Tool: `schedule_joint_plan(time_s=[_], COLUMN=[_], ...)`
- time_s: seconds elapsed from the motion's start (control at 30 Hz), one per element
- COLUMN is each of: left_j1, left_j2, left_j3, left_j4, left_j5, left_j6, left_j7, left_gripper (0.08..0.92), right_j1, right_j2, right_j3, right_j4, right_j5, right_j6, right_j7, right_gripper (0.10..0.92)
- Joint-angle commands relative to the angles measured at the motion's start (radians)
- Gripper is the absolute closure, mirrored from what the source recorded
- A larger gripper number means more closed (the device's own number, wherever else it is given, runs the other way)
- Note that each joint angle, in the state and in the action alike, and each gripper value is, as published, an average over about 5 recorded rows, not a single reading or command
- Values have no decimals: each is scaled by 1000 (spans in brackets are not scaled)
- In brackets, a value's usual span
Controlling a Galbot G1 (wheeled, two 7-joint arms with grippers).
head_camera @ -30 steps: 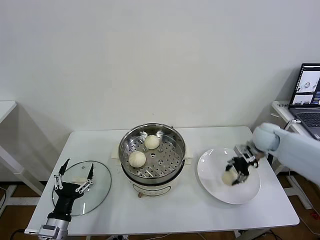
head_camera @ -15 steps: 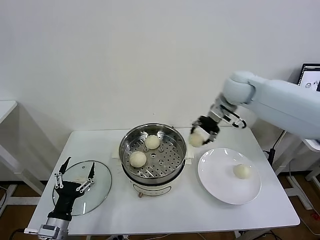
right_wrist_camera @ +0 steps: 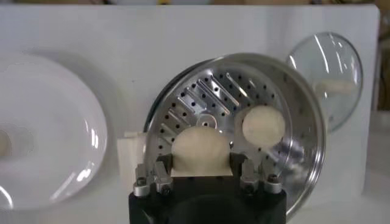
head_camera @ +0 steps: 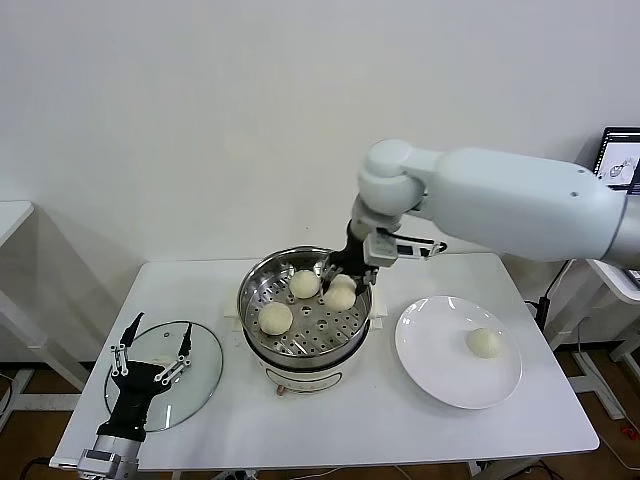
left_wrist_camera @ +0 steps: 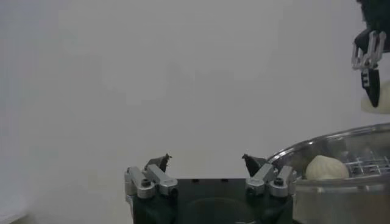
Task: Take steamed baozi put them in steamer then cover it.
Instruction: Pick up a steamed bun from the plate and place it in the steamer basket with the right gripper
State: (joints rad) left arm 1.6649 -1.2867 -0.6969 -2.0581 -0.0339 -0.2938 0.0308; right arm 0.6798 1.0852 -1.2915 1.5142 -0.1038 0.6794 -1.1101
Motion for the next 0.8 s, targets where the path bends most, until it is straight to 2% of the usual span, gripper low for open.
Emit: schedule_joint_plan(time_s=[0.03,0.8], left_j1=[1,-1], left_j2=[1,-3], left_j3=[-3,-9], left_j4=[-3,-6], left_j5=[-9,-14], left_j6=[-2,-4], left_j7=[0,-5], left_gripper=[177,177], right_j1=[-59,-139], right_j2=[95,134], right_j3=[-17,-21], right_j4=[-6,-54], right_j5=[-149,-202], right_j6=[143,160], right_j7=[33,46], right_gripper=[381,370])
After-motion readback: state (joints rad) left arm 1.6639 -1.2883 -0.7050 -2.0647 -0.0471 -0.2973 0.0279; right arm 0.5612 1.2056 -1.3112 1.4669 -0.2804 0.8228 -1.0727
